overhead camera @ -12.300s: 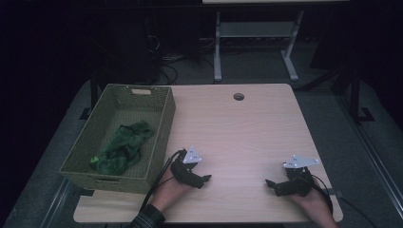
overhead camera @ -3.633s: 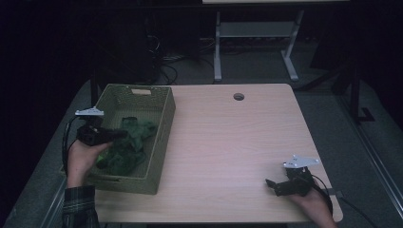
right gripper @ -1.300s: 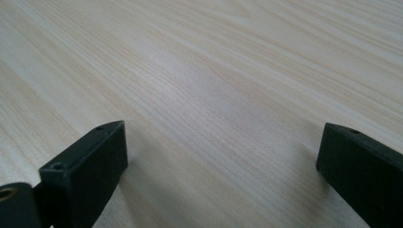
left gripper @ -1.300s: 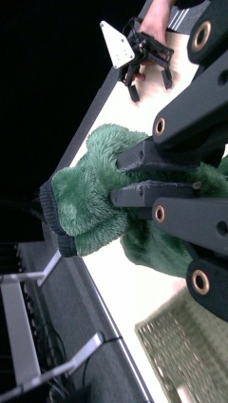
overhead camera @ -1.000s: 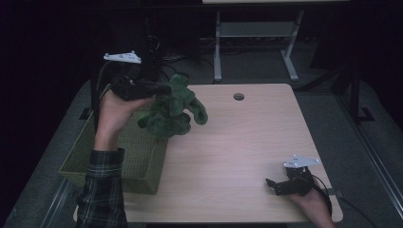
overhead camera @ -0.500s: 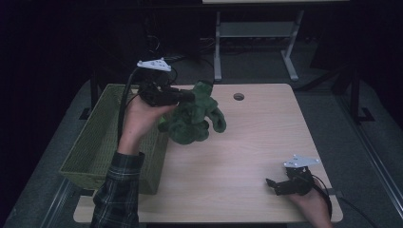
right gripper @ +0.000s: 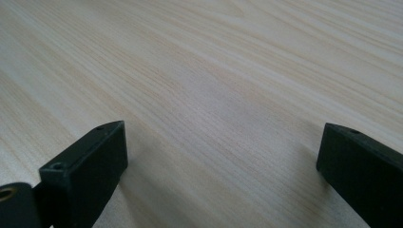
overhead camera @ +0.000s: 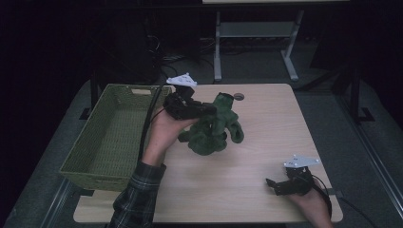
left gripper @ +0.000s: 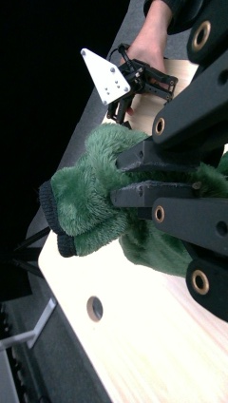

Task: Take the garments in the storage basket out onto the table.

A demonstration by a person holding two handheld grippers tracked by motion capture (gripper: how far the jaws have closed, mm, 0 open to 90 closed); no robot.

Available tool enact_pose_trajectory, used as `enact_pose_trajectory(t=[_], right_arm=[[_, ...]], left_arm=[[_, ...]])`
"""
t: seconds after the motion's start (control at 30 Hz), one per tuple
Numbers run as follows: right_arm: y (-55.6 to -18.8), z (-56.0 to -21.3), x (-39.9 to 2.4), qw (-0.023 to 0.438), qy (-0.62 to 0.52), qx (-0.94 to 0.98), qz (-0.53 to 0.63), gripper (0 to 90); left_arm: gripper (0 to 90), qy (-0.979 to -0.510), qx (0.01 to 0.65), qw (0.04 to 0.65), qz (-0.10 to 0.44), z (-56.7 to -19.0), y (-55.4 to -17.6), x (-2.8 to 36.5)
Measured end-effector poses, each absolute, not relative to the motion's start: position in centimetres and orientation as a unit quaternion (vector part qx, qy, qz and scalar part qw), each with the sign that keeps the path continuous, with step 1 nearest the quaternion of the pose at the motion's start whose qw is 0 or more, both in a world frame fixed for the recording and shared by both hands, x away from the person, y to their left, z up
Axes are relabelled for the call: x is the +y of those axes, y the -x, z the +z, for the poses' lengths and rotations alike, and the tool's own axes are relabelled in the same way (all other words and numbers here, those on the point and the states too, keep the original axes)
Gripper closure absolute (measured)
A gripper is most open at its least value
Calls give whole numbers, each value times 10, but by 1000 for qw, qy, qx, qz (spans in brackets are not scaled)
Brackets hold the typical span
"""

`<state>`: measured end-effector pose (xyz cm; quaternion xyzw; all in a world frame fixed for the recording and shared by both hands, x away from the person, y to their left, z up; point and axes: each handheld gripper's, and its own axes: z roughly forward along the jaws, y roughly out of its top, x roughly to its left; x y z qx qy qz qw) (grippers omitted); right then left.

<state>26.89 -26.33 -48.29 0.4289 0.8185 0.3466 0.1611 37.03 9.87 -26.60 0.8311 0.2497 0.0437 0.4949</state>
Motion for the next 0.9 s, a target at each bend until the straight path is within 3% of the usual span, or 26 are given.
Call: enact_pose_trajectory(t=[0.67,0.9], right_arm=[[-269,-483,-263,161,-429,819,346,25],[-269,-483,-264,163,-427,819,346,25]], left_arm=[[841,-836,236,494,-32,-328,-360,37],[841,-846,239,475,-36,-355,-367,26]])
